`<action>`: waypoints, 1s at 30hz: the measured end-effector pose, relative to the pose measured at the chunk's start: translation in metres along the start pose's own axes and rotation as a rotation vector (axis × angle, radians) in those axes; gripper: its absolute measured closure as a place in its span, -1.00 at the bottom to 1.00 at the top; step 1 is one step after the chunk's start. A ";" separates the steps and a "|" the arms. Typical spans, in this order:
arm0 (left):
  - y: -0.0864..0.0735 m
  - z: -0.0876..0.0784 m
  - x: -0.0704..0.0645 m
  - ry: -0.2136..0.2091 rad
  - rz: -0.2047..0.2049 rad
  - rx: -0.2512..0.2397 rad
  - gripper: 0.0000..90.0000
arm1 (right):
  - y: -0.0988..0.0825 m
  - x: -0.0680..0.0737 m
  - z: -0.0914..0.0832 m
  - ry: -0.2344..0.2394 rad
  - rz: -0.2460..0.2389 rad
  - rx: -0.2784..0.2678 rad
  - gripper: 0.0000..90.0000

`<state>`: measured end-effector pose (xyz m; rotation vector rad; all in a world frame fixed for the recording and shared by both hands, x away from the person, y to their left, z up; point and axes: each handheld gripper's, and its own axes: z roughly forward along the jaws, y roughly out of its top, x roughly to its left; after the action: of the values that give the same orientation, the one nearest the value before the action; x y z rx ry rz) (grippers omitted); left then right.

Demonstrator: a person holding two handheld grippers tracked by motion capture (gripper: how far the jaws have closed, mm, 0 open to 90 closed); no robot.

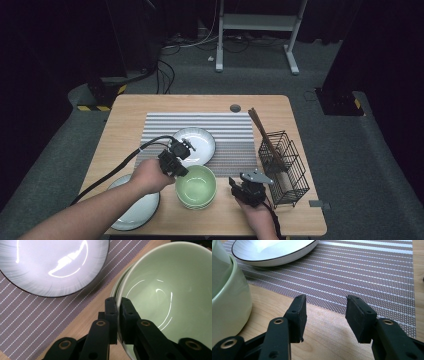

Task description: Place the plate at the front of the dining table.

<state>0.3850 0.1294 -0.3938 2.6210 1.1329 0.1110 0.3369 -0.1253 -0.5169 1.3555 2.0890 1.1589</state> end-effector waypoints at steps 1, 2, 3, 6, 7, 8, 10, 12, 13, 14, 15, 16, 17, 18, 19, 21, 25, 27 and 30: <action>0.000 0.000 0.000 -0.001 -0.001 0.001 0.90 | 0.000 0.000 0.000 0.000 0.000 -0.001 0.13; 0.000 0.000 0.000 -0.002 -0.003 0.001 0.90 | 0.000 0.000 0.000 0.000 0.000 -0.001 0.13; 0.000 0.000 0.000 -0.002 -0.005 0.000 0.90 | 0.000 0.000 0.000 0.000 0.000 -0.001 0.13; 0.000 -0.002 0.001 -0.006 -0.006 -0.008 0.90 | 0.000 -0.001 0.000 0.001 0.000 -0.001 0.13; 0.000 -0.002 0.001 -0.007 -0.003 -0.010 0.89 | 0.000 -0.001 0.000 0.001 0.001 0.000 0.13; 0.000 -0.003 0.001 -0.009 -0.006 -0.013 0.89 | 0.000 -0.001 0.000 0.001 0.001 0.000 0.13; 0.000 -0.004 0.002 -0.018 -0.011 -0.017 0.89 | 0.000 -0.001 0.000 0.001 0.002 -0.001 0.13; 0.000 -0.005 0.003 -0.027 -0.017 -0.023 0.89 | 0.000 -0.001 0.000 0.001 0.003 -0.002 0.13; 0.000 -0.006 0.004 -0.030 -0.018 -0.026 0.89 | 0.000 -0.001 0.000 0.002 0.001 -0.003 0.13; 0.000 -0.007 0.004 -0.035 -0.020 -0.030 0.89 | 0.000 -0.002 0.000 0.002 0.002 -0.003 0.13; 0.000 -0.008 0.004 -0.041 -0.029 -0.033 0.89 | 0.000 -0.001 0.000 0.002 0.005 -0.002 0.13; 0.000 -0.009 0.005 -0.046 -0.030 -0.037 0.89 | 0.000 -0.002 0.000 0.002 0.005 -0.001 0.13; 0.000 -0.010 0.006 -0.050 -0.033 -0.040 0.89 | 0.000 -0.001 0.000 0.002 0.005 -0.001 0.13; 0.000 -0.011 0.007 -0.052 -0.037 -0.044 0.89 | 0.000 -0.002 0.000 0.002 0.003 -0.003 0.13; 0.000 -0.012 0.008 -0.053 -0.039 -0.048 0.89 | 0.000 -0.002 0.000 0.002 0.003 -0.002 0.13; -0.001 -0.014 0.010 -0.064 -0.055 -0.058 0.89 | 0.000 -0.001 0.000 0.002 0.006 -0.002 0.13; -0.004 -0.016 0.015 -0.080 -0.073 -0.073 0.88 | 0.000 -0.001 0.000 0.001 0.006 -0.002 0.13; -0.006 -0.016 0.017 -0.092 -0.083 -0.083 0.88 | 0.000 -0.001 0.000 0.001 0.007 0.000 0.13; -0.008 -0.018 0.019 -0.106 -0.090 -0.097 0.88 | -0.001 -0.001 0.000 0.001 0.007 -0.001 0.13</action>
<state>0.3892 0.1522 -0.3800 2.4566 1.1769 0.0080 0.3372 -0.1266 -0.5177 1.3628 2.0860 1.1635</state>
